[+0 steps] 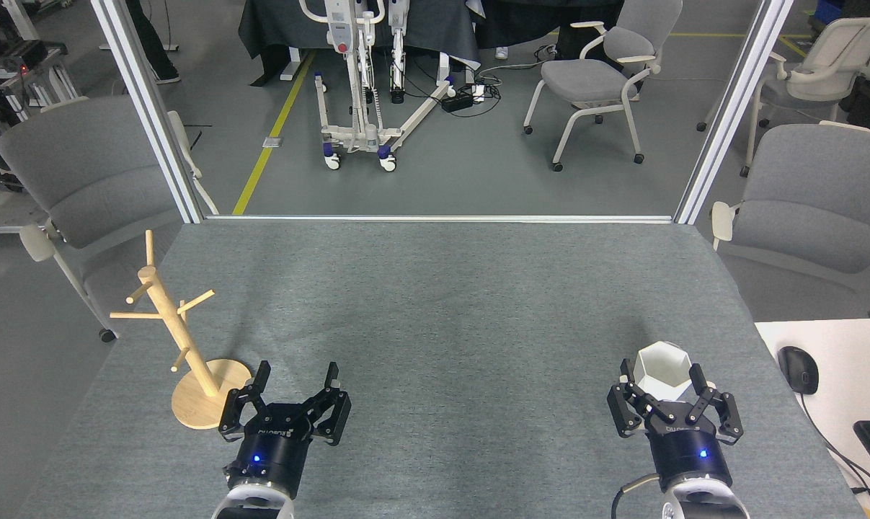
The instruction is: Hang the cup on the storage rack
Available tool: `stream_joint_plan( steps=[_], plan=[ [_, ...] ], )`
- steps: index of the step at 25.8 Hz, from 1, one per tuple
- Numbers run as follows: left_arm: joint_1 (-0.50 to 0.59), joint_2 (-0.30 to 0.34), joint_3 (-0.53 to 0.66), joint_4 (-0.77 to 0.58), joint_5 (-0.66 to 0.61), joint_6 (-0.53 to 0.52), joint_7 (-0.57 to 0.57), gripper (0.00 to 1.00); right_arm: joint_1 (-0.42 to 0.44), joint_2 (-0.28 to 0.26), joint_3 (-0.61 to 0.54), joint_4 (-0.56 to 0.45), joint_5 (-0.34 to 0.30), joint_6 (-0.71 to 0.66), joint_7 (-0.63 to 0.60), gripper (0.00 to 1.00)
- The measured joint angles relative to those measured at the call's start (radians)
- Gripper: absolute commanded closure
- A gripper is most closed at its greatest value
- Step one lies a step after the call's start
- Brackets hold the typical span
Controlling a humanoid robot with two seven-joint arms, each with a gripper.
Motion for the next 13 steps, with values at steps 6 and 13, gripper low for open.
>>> stream_joint_plan(
  steps=[6, 13],
  plan=[
    [-0.001, -0.004, -0.001, 0.0, 0.0, 0.0, 0.0, 0.01, 0.0, -0.006, -0.001, 0.061, -0.019, 0.076, -0.012, 0.0],
    [-0.001, -0.004, -0.001, 0.003, 0.0, 0.0, 0.0, 0.01, 0.0, 0.002, 0.001, 0.123, -0.018, 0.087, -0.08, 0.0]
  ],
)
